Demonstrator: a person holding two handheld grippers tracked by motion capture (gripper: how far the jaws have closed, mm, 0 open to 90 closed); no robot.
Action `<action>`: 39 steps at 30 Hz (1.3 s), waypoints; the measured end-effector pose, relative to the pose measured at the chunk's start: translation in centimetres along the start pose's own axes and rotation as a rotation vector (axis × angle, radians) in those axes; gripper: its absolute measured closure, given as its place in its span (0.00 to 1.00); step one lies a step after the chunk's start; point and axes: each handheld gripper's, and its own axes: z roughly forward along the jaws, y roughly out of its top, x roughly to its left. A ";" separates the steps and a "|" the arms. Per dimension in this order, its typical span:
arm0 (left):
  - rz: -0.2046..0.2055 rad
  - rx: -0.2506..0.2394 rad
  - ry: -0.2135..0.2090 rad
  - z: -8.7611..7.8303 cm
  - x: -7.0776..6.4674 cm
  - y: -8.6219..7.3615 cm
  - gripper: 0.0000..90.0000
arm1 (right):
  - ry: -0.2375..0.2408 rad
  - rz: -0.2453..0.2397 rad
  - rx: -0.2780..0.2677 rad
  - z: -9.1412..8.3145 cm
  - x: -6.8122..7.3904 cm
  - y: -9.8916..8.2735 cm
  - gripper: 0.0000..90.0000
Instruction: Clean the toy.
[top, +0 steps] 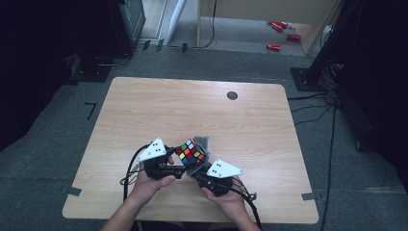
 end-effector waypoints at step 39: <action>-0.037 0.030 0.078 -0.4 1.9 -0.6 0.38 | -0.057 -0.111 -0.004 -5.7 -7.1 0.6 0.40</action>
